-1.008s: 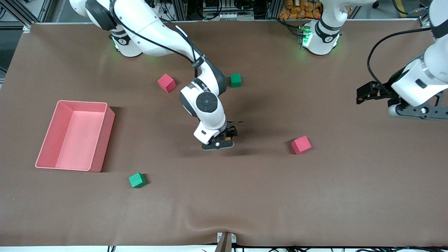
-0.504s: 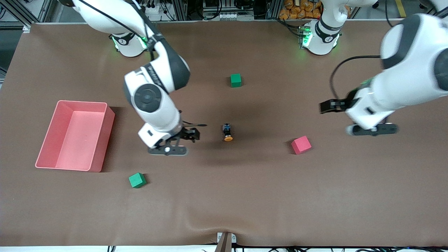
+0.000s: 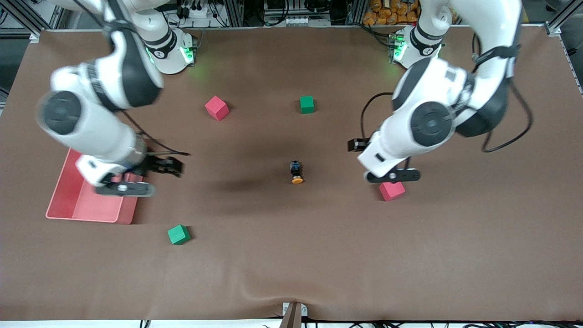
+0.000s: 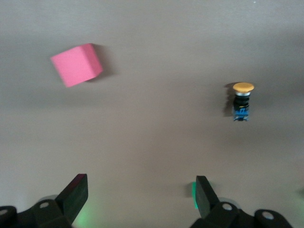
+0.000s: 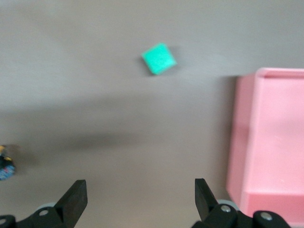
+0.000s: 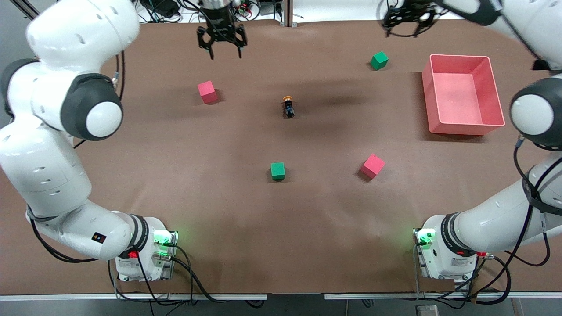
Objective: Place and upright button with both arms
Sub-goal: 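Withdraw the right gripper while the left gripper reaches the button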
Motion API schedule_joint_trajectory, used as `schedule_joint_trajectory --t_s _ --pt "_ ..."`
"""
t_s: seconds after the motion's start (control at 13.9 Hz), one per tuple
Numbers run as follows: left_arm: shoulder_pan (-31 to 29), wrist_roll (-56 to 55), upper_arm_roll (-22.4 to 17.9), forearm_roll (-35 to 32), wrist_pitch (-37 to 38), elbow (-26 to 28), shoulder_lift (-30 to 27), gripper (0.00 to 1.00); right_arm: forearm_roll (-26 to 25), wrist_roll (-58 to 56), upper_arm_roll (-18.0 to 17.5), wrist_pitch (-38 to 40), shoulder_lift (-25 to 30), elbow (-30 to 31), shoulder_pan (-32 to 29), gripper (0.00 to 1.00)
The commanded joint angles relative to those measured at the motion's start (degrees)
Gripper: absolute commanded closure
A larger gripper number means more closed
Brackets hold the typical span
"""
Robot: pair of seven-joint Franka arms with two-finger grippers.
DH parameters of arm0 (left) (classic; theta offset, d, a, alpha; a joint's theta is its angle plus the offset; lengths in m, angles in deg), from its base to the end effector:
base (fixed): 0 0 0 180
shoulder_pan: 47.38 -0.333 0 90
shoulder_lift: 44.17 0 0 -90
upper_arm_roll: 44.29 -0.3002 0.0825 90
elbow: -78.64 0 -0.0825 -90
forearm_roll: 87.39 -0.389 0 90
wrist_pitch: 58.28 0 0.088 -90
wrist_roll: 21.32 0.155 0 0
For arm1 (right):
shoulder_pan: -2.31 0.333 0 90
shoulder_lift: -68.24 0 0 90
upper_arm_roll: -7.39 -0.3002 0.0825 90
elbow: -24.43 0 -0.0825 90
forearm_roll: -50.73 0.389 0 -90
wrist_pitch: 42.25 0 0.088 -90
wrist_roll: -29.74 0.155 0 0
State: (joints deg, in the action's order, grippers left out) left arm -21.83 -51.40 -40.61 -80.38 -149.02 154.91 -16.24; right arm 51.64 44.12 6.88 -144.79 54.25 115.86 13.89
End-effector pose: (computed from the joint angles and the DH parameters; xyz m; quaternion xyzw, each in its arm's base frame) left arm 0.5704 -0.3336 0.3751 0.9901 0.0172 -0.1387 0.0084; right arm 0.6153 0.1336 0.4212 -0.9994 0.0220 0.0265 0.0028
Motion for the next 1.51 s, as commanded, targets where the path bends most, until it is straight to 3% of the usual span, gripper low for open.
schedule_joint_trajectory --t_s 0.0,0.14,0.36,0.65,1.44 --pt "2.3 -2.8 0.0 0.7 -2.8 -3.3 5.2 0.0 -0.2 -5.6 -1.3 4.5 4.8 3.2 -6.9 0.0" --pt "3.4 -3.4 0.0 3.7 -3.6 -4.5 8.4 0.0 0.1 -15.6 -1.3 7.7 5.7 3.2 -12.6 0.0" --pt "6.3 -7.0 -0.2 5.3 -6.9 -5.1 12.0 0.0 0.1 -20.9 -1.3 8.1 6.6 2.8 -17.5 0.0" --pt "8.5 -8.5 -0.2 7.8 -10.6 -5.2 14.3 0.0 0.0 -20.1 -1.2 13.3 7.3 -2.2 -17.6 0.0" --pt "11.1 -7.3 0.5 8.7 -26.7 -5.2 22.6 0.0 0.1 -19.7 0.3 23.3 16.8 -2.1 -14.6 0.0"
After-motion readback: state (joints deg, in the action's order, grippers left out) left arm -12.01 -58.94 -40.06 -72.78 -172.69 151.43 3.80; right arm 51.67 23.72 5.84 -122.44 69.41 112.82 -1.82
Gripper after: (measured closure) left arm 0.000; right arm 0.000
